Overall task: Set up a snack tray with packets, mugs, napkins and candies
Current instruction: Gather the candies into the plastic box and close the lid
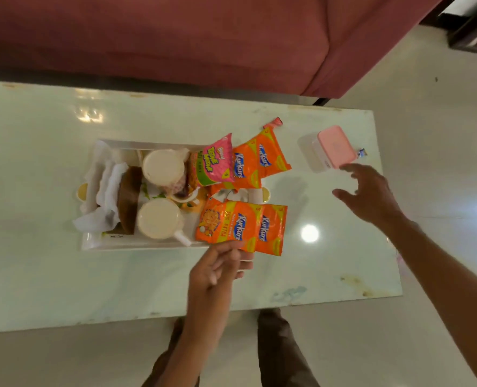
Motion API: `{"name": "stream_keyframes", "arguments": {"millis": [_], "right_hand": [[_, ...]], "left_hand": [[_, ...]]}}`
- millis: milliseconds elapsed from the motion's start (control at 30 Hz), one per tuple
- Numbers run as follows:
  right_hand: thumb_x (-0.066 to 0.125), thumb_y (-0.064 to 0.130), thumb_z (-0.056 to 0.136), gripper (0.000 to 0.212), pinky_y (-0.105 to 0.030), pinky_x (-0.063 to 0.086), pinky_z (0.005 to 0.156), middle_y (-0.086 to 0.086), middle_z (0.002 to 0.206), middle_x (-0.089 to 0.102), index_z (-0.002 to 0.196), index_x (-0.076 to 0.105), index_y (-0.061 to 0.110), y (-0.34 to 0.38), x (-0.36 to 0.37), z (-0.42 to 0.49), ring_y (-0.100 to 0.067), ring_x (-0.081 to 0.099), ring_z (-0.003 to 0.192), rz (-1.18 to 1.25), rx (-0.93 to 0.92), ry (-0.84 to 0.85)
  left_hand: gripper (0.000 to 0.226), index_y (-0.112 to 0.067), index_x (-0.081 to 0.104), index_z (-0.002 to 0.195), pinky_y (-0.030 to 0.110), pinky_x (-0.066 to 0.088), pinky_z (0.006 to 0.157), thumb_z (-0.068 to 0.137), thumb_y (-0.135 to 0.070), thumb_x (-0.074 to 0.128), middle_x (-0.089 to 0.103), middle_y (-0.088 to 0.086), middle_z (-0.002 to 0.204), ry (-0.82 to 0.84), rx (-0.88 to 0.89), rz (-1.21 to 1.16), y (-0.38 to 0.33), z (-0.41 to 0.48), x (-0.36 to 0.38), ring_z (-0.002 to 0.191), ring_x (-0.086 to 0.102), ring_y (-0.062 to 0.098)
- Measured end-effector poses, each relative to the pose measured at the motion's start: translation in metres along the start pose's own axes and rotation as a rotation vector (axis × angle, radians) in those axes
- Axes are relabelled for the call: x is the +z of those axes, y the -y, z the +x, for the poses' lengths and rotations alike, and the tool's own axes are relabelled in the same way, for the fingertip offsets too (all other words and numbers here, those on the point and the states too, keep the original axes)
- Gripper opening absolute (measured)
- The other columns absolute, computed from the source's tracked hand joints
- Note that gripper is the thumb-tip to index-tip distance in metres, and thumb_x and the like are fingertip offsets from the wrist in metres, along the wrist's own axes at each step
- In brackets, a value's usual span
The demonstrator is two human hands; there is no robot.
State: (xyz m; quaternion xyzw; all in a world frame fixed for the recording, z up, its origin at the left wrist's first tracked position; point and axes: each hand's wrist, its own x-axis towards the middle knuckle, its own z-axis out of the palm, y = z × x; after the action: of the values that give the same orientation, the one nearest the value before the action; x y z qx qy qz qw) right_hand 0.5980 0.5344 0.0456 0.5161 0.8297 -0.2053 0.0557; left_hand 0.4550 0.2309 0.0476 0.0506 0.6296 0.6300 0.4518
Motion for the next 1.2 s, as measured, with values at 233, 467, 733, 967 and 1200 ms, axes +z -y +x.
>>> {"name": "stream_keyframes", "arguments": {"millis": [233,467,733,967,1200], "right_hand": [[0.091,0.024,0.063,0.118,-0.051,0.033,0.109,-0.014,0.161,0.016,0.156,0.018,0.019,-0.034,-0.019,0.103,-0.039,0.02,0.144,-0.246,-0.165,0.151],[0.096,0.027,0.052,0.141,-0.064,0.033,0.105,0.001,0.165,-0.011,0.153,-0.001,0.043,-0.049,-0.006,0.149,-0.045,0.008,0.147,-0.291,-0.222,0.328],[0.094,0.035,0.052,0.127,-0.06,0.044,0.098,-0.003,0.161,0.01,0.152,0.017,0.032,-0.058,0.01,0.155,-0.043,0.031,0.137,-0.199,-0.307,0.277],[0.092,0.04,0.055,0.118,-0.038,0.041,0.097,-0.004,0.155,0.025,0.151,0.025,0.028,-0.045,-0.014,0.113,-0.028,0.037,0.135,0.194,-0.233,0.214],[0.091,0.046,0.047,0.121,-0.035,0.054,0.092,0.022,0.14,0.032,0.149,0.026,0.042,-0.029,-0.047,-0.014,-0.005,0.048,0.119,0.488,-0.304,0.335]], "left_hand": [[0.024,-0.019,0.071,0.108,0.031,0.06,0.08,0.093,-0.033,0.059,0.079,0.003,0.097,0.041,-0.035,-0.001,0.014,0.009,0.099,0.09,0.076,0.019],[0.016,-0.019,0.069,0.111,0.035,0.06,0.083,0.103,-0.022,0.056,0.078,0.004,0.102,0.001,-0.09,0.063,0.024,0.024,0.156,0.095,0.075,0.021],[0.017,-0.021,0.069,0.111,0.033,0.059,0.084,0.103,-0.024,0.055,0.078,0.002,0.104,-0.036,-0.132,0.157,0.024,0.048,0.174,0.096,0.076,0.018],[0.024,-0.013,0.064,0.124,0.035,0.058,0.096,0.105,-0.02,0.051,0.074,0.008,0.122,-0.05,-0.132,-0.081,0.013,0.066,0.176,0.113,0.072,0.022],[0.045,-0.019,0.062,0.136,0.036,0.055,0.097,0.104,-0.044,0.041,0.069,0.005,0.133,-0.028,-0.332,-0.299,-0.006,0.087,0.172,0.123,0.066,0.02]]}}
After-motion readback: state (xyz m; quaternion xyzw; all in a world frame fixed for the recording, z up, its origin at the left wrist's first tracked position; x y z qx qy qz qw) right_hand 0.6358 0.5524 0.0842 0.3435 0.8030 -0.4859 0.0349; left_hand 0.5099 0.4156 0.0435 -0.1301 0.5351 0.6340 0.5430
